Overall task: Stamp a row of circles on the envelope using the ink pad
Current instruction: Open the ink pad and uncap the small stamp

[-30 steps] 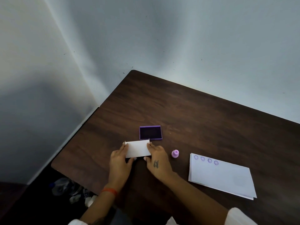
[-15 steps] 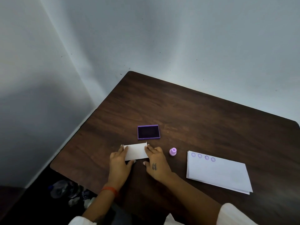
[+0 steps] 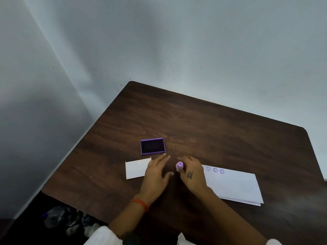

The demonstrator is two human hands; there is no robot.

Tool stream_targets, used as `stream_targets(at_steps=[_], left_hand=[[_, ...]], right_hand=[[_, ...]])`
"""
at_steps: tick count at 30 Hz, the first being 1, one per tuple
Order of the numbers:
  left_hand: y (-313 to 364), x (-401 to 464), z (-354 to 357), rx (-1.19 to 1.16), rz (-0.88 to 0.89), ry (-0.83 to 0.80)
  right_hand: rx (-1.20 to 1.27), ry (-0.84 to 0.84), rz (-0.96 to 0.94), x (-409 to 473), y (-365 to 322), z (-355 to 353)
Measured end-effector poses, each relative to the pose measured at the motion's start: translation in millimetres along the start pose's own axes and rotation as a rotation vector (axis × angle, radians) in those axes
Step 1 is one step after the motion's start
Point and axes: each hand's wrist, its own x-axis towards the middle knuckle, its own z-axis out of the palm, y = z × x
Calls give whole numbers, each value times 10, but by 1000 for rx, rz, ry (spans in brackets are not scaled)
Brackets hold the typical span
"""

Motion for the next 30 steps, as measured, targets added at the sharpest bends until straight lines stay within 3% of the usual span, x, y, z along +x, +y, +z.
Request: stream_targets(at_steps=[6, 9, 14, 23, 30], left_hand=[[47, 37, 200, -61, -26, -132], [53, 59, 213, -84, -22, -141], [87, 86, 192, -162, -33, -95], [199, 116, 122, -540, -162, -92], [225, 134, 113, -657, -193, -119]], right_hand=[[-39, -113, 53, 56, -25, -54], [77, -74, -83, 42, 49, -84], [288, -10, 64, 43, 76, -160], [883, -175, 367, -56, 107, -336], [816, -159, 276, -54, 148, -398]])
